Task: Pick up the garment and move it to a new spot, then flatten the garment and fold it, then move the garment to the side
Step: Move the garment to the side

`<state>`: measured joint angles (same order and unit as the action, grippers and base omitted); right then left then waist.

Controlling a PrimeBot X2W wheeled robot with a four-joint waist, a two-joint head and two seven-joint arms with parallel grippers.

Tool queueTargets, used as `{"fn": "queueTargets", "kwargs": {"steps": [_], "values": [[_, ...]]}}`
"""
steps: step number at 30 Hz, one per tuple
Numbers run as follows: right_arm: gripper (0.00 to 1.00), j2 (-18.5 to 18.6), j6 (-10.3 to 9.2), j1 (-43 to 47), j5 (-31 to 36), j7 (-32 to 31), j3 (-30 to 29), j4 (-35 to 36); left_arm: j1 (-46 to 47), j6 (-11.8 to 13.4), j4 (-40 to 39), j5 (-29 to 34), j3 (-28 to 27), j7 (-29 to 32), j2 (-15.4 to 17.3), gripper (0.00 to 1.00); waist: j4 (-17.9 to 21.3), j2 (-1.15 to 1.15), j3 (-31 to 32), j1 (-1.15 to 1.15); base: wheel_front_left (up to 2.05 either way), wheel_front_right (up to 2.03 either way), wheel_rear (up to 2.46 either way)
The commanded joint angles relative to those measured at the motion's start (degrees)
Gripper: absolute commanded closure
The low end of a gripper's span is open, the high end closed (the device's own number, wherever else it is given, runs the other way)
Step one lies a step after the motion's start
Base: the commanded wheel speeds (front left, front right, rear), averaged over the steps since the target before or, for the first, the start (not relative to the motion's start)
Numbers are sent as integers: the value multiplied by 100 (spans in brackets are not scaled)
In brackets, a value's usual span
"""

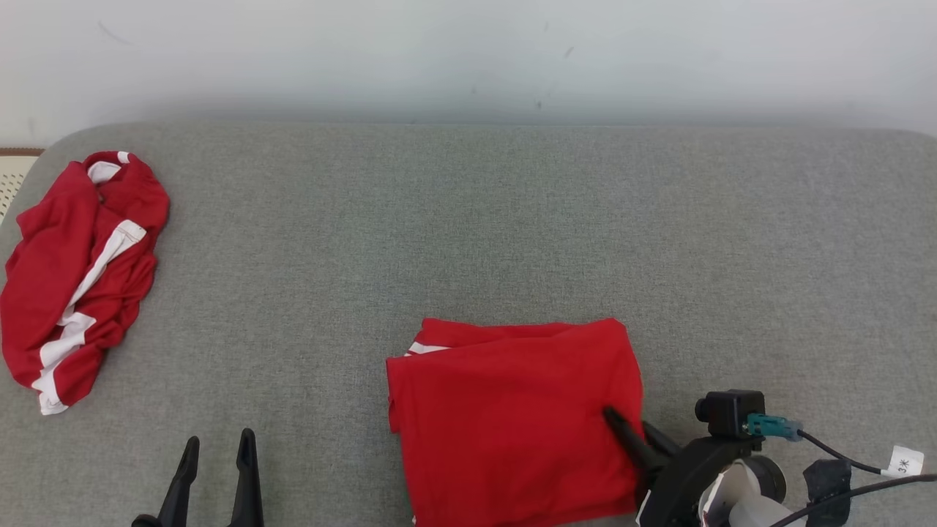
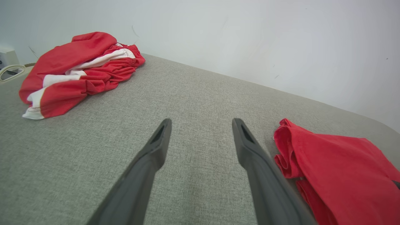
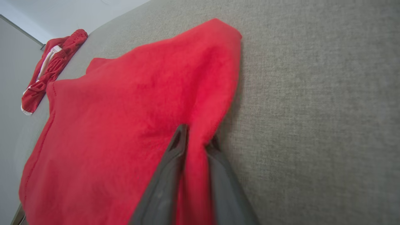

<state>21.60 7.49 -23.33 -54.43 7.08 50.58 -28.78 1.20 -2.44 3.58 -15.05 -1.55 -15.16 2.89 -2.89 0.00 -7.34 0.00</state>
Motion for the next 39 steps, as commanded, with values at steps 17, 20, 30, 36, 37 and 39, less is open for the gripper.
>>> {"fn": "queueTargets", "kwargs": {"steps": [17, 20, 30, 36, 37, 39], "values": [[100, 500, -1, -1546, 247, 594, 34, -651, 75, -42, -289, 85, -80, -11, 1, 0, 258, 0, -300, 0, 0, 0, 0], [100, 597, -1, -1940, 240, 637, -38, -870, 156, -92, -436, 187, -117, -10, 2, 0, 361, 0, -477, 0, 0, 0, 0], [100, 964, -1, -3190, 562, 730, -184, -1647, 485, -292, -883, 535, -218, -10, 43, 0, 622, 0, -1240, 0, 0, 0, 0], [100, 1140, -1, -3868, 776, 754, -146, -2054, 589, -358, -1102, 642, -284, -10, 149, 0, 819, 0, -1599, 0, 0, 0, 0], [100, 1169, -2, -3970, 774, 750, -150, -2099, 594, -367, -1177, 644, -308, -10, 167, 0, 861, 0, -1661, 0, 0, 0, 0], [100, 1252, -3, -4144, 735, 747, -186, -2217, 586, -382, -1309, 683, -339, -10, 210, 0, 928, 0, -1765, 0, 0, 0, 0]]}}
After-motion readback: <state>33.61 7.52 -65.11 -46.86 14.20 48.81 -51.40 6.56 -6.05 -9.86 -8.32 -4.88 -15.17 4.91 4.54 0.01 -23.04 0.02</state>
